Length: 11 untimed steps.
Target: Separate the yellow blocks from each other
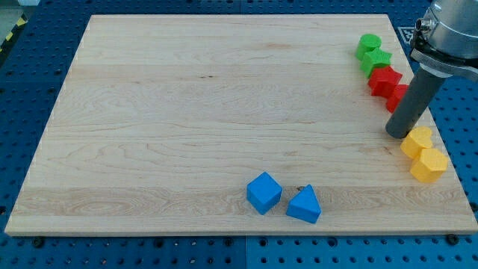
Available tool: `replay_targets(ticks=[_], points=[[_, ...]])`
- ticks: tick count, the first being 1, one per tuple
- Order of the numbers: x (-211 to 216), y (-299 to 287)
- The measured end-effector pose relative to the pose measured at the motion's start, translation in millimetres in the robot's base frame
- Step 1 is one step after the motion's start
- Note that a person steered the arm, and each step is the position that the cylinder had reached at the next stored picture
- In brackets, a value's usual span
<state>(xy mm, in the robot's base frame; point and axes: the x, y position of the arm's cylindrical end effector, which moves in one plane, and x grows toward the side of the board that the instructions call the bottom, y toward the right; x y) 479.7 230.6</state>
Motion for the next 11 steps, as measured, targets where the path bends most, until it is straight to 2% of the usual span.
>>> replay_targets(ticks=[5,8,11], points=[[1,60],[24,57],[24,33]])
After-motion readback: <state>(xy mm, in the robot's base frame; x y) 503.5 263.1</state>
